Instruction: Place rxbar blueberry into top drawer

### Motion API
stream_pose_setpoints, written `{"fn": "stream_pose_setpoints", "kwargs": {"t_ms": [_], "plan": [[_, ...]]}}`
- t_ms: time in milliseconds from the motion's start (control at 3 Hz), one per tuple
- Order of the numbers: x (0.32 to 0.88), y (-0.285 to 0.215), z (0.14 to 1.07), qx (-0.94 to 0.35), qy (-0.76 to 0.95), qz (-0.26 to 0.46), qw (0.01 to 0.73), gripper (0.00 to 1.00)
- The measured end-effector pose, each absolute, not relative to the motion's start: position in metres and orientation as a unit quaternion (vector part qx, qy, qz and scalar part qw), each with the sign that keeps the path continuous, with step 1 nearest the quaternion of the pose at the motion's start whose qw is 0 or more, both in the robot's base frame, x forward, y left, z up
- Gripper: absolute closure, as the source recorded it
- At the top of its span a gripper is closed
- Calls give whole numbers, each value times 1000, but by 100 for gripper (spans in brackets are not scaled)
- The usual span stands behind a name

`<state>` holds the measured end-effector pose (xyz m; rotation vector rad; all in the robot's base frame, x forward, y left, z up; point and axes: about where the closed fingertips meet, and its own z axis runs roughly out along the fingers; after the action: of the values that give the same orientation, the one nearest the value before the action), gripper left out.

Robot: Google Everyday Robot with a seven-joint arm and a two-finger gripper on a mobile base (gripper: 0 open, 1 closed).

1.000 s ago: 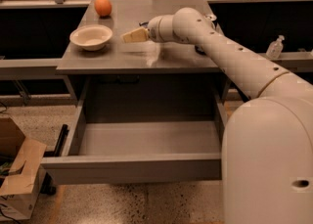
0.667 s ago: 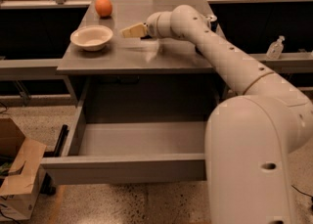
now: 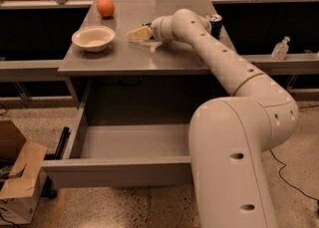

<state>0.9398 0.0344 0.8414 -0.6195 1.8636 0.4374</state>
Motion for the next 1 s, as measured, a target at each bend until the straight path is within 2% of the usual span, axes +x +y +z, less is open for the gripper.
{"fn": "stream_pose_setpoints", "kwargs": {"t_ms": [333,1000], "plan": [[946,26,829,-247,795,171,527,15],[946,27,828,-248,797,164,525,61]]}}
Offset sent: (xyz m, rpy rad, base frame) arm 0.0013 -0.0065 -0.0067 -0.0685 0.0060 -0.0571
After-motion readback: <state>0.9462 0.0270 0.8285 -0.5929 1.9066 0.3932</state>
